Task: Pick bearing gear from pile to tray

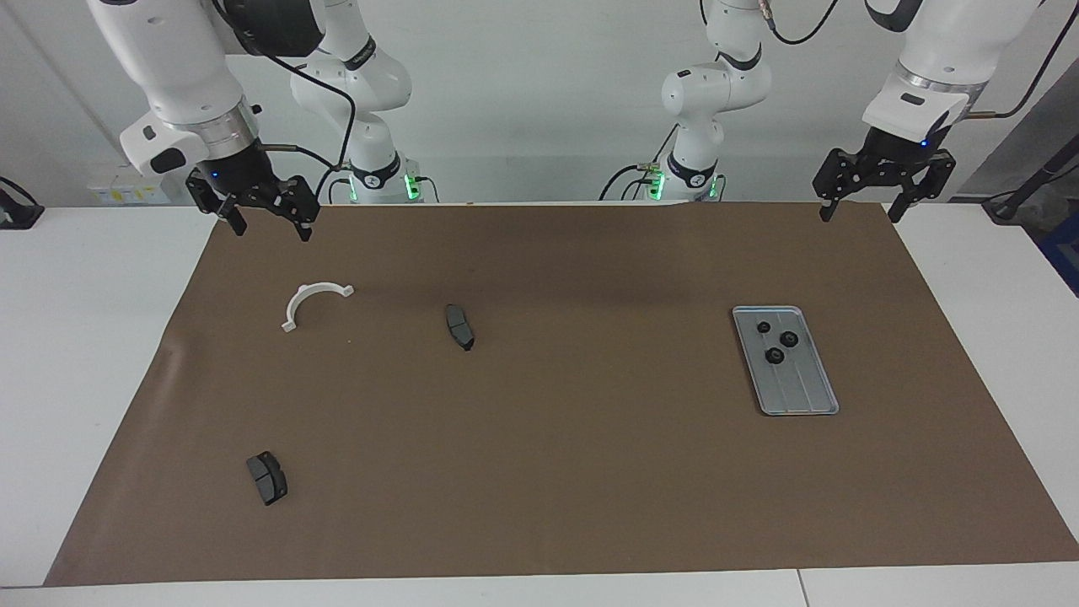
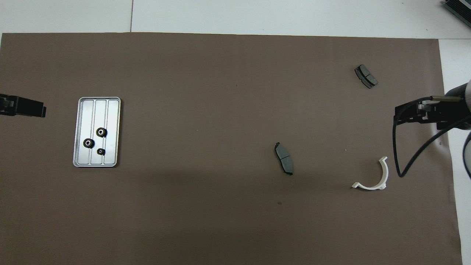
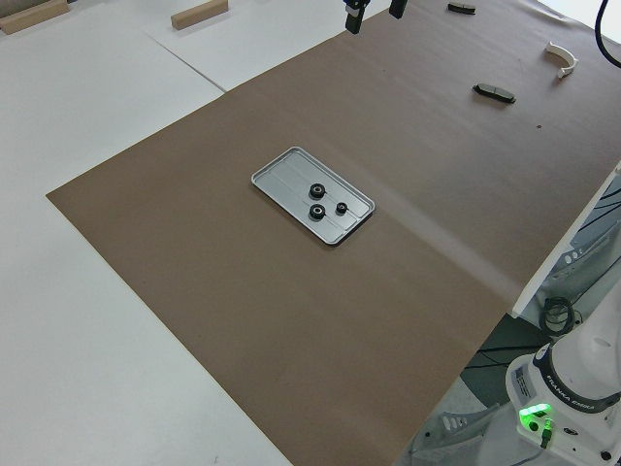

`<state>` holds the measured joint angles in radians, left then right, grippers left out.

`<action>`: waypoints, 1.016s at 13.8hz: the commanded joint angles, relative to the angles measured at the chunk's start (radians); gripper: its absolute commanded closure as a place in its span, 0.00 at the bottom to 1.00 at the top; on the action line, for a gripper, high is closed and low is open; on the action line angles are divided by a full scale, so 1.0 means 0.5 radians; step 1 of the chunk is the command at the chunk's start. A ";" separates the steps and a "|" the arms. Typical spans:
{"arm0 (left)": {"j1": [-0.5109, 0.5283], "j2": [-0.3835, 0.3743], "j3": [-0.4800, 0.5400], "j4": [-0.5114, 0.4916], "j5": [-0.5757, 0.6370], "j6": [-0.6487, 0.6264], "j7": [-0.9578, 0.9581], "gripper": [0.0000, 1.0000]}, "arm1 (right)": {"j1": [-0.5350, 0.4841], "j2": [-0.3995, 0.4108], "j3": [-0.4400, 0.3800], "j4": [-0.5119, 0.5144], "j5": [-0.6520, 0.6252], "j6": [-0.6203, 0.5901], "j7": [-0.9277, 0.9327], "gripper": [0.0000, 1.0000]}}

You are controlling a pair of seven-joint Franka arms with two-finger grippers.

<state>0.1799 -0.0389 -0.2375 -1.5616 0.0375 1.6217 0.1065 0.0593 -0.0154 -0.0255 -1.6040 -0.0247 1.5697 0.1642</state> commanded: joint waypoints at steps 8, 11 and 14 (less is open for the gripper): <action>-0.010 0.071 0.018 -0.009 -0.093 0.141 -0.066 0.00 | -0.023 0.006 0.011 0.014 0.046 -0.028 -0.052 0.00; -0.019 0.090 0.009 0.021 -0.087 0.116 -0.093 0.00 | -0.023 0.006 0.011 0.014 0.043 -0.028 -0.052 0.00; -0.044 0.102 0.012 0.034 -0.096 0.137 -0.115 0.00 | -0.023 0.006 0.011 0.014 0.046 -0.028 -0.052 0.00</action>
<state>0.1700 0.0026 -0.2414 -1.5610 0.0071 1.6789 0.0653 0.0593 -0.0154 -0.0255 -1.6040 -0.0247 1.5697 0.1642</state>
